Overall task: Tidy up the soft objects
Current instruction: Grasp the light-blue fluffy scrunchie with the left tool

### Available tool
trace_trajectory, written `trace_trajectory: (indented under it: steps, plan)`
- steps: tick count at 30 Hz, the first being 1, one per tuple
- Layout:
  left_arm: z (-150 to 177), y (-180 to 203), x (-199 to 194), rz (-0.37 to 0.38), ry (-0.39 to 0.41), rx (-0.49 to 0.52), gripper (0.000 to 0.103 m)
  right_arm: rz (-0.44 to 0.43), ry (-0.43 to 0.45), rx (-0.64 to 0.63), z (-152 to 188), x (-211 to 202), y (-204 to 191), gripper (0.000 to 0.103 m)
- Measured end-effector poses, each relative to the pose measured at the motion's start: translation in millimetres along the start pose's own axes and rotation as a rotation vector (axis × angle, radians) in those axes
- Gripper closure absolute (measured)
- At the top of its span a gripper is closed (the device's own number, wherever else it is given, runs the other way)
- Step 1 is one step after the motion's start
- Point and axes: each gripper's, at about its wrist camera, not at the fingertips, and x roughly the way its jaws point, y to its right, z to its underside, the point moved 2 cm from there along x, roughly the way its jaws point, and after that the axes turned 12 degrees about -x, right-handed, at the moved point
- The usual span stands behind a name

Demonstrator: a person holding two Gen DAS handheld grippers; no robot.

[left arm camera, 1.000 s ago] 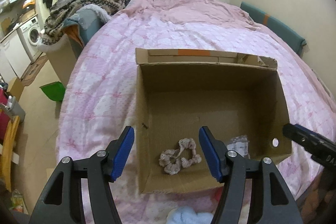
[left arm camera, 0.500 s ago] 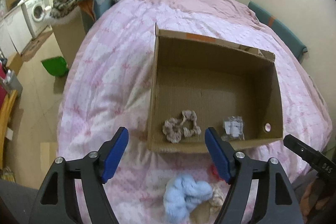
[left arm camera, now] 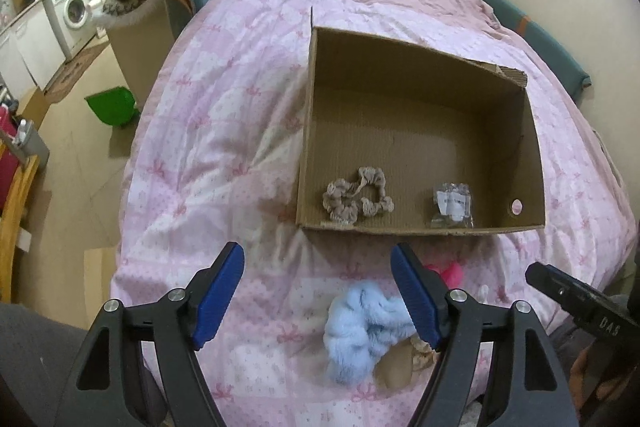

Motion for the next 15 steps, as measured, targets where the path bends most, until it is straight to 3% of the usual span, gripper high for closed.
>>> trace_trajectory:
  steps: [7,15]
  plan:
    - [6,-6,16,-0.015,-0.057,-0.024,0.030,0.014,-0.062,0.000,12,9,4,0.024]
    - [15,-6,43,-0.013,-0.163,-0.037,0.030,0.004,-0.093,0.138,16,22,29,0.024]
